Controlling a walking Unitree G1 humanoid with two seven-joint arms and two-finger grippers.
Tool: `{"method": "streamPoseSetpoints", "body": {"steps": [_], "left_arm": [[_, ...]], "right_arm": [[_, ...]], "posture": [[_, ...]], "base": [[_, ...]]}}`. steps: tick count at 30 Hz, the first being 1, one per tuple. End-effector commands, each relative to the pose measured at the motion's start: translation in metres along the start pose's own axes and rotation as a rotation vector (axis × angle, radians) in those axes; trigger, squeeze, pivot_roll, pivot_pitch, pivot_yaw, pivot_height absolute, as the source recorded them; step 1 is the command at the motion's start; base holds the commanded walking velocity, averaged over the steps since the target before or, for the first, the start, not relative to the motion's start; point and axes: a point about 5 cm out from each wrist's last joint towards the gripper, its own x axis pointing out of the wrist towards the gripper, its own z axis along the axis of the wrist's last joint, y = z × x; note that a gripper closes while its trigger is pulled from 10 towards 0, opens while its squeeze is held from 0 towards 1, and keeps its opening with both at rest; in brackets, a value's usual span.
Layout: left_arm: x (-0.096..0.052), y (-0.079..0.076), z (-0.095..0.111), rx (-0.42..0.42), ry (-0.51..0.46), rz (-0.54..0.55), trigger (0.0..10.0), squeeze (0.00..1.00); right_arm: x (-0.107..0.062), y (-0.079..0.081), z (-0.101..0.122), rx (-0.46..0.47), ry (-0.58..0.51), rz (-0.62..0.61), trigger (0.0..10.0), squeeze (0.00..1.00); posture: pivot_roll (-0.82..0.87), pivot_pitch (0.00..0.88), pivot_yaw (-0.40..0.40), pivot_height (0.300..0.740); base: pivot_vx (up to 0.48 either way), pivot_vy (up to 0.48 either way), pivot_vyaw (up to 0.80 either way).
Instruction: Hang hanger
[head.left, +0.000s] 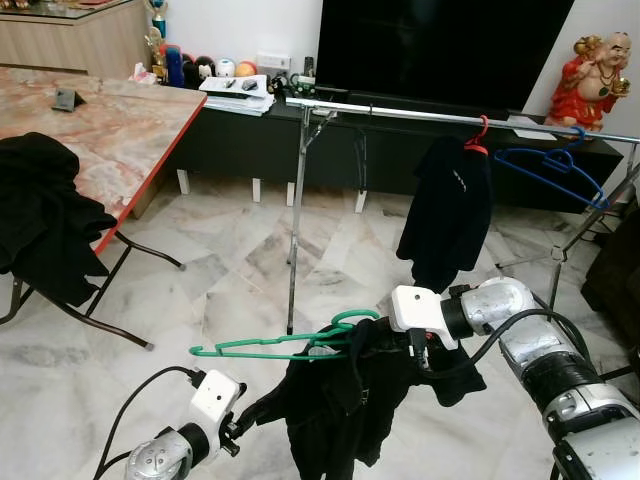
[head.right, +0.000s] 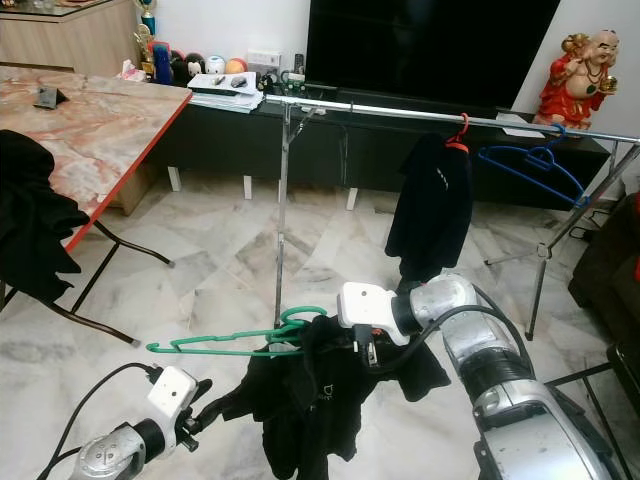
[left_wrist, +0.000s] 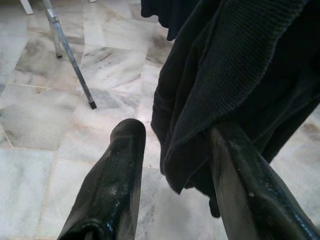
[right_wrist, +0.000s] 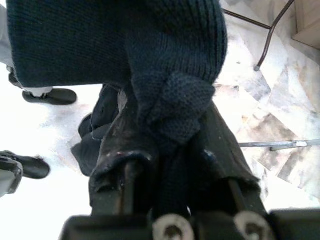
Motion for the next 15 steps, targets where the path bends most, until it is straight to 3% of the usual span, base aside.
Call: {"method": "streamPoseSetpoints", "body": {"steps": [1,15], "left_arm": [[0.001,-0.001,-0.002,-0.025,0.0,0.01,10.0,0.0],[0.003,-0.002,-0.005,-0.049,0.011,0.025,10.0,0.0]], "right_arm": [[-0.006,-0.011,0.015,-0.063,-0.028,-0.029,0.0,0.0],[-0.001,-0.012,0.027,-0.106,-0.068,-0.009,0.0,0.0]], "posture": [[0.05,0.038,-0.138,0.74],[0.05,0.037,-0.143,0.74]], "base": [[0.0,0.0,0.0],[0.0,0.0,0.0]]}}
